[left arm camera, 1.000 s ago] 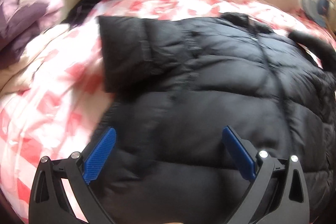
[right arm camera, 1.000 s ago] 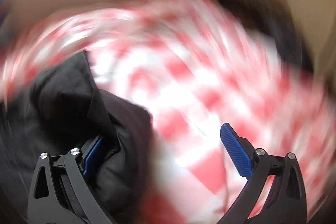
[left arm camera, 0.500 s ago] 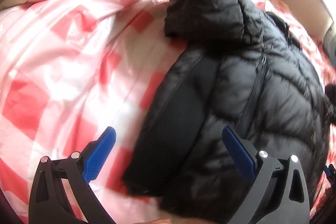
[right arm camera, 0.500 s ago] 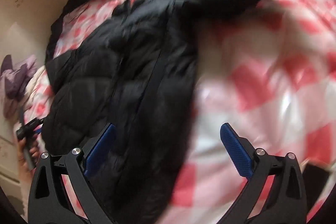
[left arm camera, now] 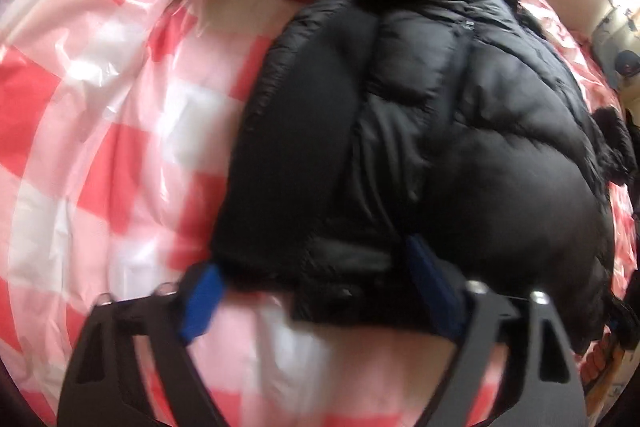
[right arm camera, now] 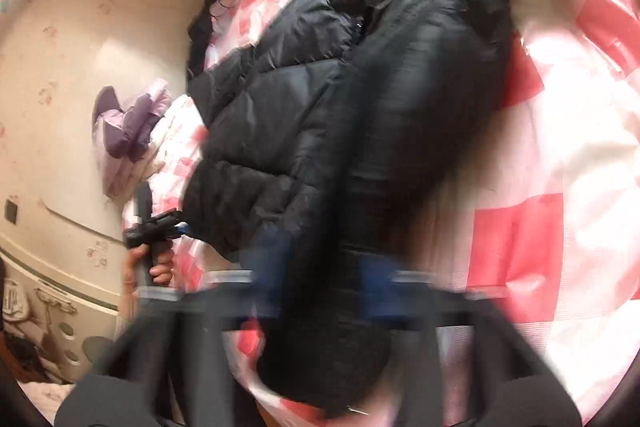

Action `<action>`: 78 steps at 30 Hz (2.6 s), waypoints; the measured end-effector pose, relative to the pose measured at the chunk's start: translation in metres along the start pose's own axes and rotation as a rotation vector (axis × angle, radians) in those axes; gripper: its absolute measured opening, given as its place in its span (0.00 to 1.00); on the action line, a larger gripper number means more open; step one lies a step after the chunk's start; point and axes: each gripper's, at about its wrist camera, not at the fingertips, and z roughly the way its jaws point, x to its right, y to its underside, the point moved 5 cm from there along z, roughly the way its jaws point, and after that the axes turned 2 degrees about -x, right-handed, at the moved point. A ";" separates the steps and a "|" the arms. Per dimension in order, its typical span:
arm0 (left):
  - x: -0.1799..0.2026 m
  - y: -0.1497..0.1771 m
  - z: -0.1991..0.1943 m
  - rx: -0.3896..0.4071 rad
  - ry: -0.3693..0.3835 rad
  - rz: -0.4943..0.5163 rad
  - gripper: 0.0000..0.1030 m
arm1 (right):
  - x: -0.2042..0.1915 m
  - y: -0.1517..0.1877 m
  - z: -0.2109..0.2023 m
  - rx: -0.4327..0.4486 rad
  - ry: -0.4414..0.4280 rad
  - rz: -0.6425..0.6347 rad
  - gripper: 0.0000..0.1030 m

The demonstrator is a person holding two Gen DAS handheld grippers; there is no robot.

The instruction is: Fold large clothes

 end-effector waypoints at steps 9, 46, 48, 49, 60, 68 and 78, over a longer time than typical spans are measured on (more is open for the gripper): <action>0.021 0.051 -0.082 0.051 0.082 0.120 0.38 | -0.019 -0.002 -0.105 0.173 -0.059 -0.063 0.07; 0.142 0.042 -0.118 0.478 -0.359 0.372 0.93 | -0.090 -0.003 -0.122 0.517 0.762 -0.311 0.91; 0.170 0.030 -0.107 0.481 -0.343 0.384 0.93 | -0.101 -0.019 -0.108 0.542 0.763 -0.335 0.91; 0.179 0.025 -0.102 0.484 -0.332 0.381 0.93 | -0.104 -0.029 -0.099 0.545 0.766 -0.332 0.91; 0.218 -0.013 -0.063 0.514 -0.255 0.368 0.93 | -0.081 -0.077 -0.051 0.608 0.764 -0.256 0.91; 0.220 -0.002 -0.046 0.469 -0.210 0.394 0.93 | -0.080 -0.072 -0.041 0.582 0.757 -0.275 0.93; 0.223 0.002 -0.041 0.464 -0.208 0.397 0.93 | -0.077 -0.071 -0.031 0.543 0.763 -0.280 0.93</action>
